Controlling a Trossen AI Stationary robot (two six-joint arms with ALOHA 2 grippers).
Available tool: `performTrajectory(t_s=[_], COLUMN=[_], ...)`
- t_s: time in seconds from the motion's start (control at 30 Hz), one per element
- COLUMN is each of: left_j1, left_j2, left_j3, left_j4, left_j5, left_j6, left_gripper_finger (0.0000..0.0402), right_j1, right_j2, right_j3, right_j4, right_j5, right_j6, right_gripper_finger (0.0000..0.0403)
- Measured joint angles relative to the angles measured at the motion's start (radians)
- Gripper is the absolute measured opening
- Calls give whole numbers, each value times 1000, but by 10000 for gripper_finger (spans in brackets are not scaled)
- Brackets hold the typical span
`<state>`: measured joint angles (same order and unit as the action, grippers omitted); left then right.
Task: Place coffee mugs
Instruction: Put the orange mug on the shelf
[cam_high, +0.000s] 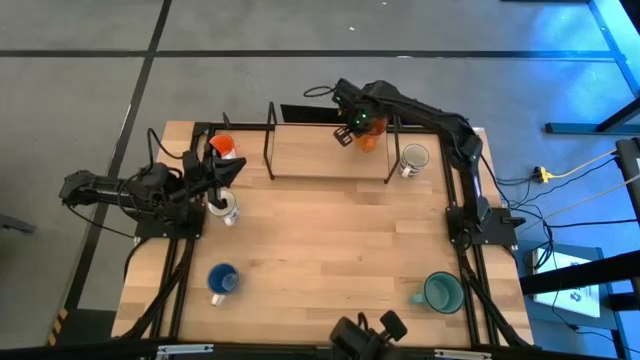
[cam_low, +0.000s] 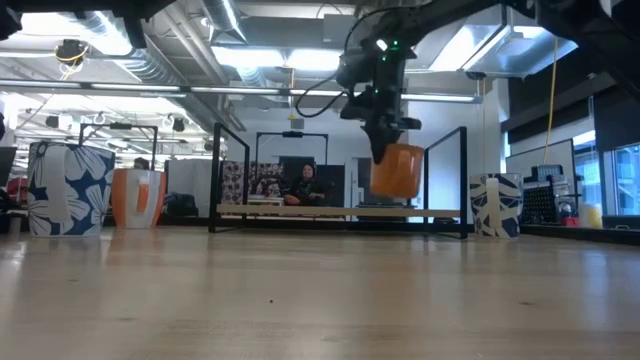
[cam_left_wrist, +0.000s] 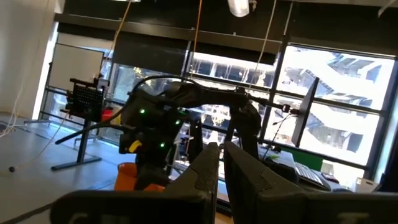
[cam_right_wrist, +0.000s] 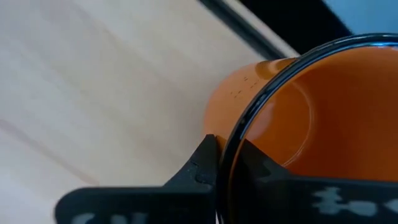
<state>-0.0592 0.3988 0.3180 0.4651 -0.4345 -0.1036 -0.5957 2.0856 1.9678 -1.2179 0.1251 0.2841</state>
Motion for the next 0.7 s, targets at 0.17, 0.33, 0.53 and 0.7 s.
performTrajectory(t_s=[0.17,0.33,0.53,0.7], left_j1=[0,0,0,0], left_j2=[0,0,0,0], left_j3=[0,0,0,0], left_j4=[0,0,0,0], left_j5=[1,1,3,3], left_j6=[0,0,0,1], left_gripper_finger=[20,20,20,20], right_j1=[-22,-23,-19,-20], right_j2=[38,55,55,55], right_j3=[0,0,0,0], right_j4=[-42,-34,-38,-42], right_j5=[31,32,42,60], right_j6=[-5,-10,-30,-30], right_gripper_finger=[14,12,36,99])
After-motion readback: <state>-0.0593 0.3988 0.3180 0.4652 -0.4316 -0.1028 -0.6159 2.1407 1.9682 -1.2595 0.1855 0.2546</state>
